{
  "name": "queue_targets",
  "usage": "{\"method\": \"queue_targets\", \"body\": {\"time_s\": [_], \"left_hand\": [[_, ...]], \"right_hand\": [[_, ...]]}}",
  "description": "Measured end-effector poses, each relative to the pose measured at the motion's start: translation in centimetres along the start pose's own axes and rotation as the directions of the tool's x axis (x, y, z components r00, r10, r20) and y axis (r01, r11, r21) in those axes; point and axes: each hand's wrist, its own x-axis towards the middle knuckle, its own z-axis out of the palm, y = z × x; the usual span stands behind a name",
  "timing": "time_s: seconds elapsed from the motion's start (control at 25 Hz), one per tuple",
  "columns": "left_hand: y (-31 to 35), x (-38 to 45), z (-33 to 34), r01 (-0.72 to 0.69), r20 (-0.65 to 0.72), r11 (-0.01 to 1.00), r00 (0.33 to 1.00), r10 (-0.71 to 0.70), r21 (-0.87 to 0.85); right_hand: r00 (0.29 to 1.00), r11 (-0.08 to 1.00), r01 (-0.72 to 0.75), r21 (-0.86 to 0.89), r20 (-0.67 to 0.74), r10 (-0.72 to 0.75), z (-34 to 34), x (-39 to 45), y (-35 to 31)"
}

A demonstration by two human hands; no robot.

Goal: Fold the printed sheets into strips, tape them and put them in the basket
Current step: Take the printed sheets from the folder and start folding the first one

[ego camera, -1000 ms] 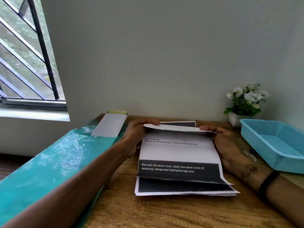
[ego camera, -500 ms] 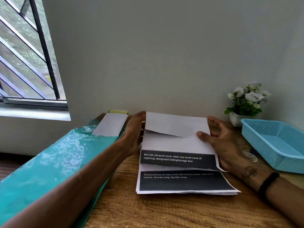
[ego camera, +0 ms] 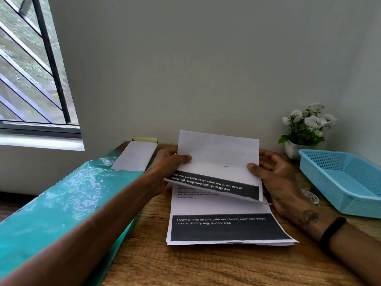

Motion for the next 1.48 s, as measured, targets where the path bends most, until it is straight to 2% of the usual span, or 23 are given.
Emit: {"method": "queue_targets", "body": {"time_s": [0.28, 0.48, 0.72, 0.96, 1.04, 1.16, 1.24, 1.36, 1.48], "left_hand": [[0.6, -0.6, 0.4, -0.03, -0.035, 0.998, 0.999, 0.027, -0.061], [0.9, -0.9, 0.6, -0.041, -0.071, 0.996, 0.997, 0.036, -0.081], [1.0, -1.1, 0.7, -0.108, -0.139, 0.993, 0.985, 0.1, -0.052], [1.2, -1.3, 0.6, -0.133, -0.172, 0.985, 0.979, 0.112, -0.114], [1.5, -1.3, 0.6, -0.104, -0.183, 0.976, 0.981, 0.068, -0.191], [2.0, -1.5, 0.5, 0.059, -0.053, 0.961, 0.996, -0.076, -0.27], [1.9, -1.3, 0.3, 0.097, 0.009, 0.977, 0.995, -0.097, -0.19], [1.4, -1.1, 0.2, 0.057, 0.038, 0.998, 0.998, -0.056, -0.035], [1.5, -1.3, 0.3, 0.084, -0.007, 0.996, 0.996, -0.084, -0.031]], "right_hand": [[0.999, 0.999, 0.044, -0.009, -0.004, -0.044, -0.2, -0.1, 0.2], [1.0, 1.0, 0.015, -0.009, -0.003, -0.015, 0.0, -0.3, -0.4], [0.996, 0.976, -0.085, 0.202, 0.046, 0.077, 0.6, -0.9, -1.6], [0.989, 0.999, -0.028, -0.018, 0.147, 0.031, 0.1, -0.3, -0.1], [0.989, 1.0, 0.002, -0.008, 0.145, -0.001, 0.0, -0.3, -0.1], [0.997, 0.999, -0.008, 0.042, 0.079, 0.005, -0.1, -0.2, -0.3], [0.998, 0.997, -0.021, 0.074, 0.059, 0.016, -0.1, -0.3, -0.4], [0.999, 0.998, -0.029, 0.048, 0.041, 0.027, -0.2, -0.2, -0.1], [0.999, 0.999, -0.028, 0.044, 0.048, 0.026, -0.3, -0.1, 0.1]]}}
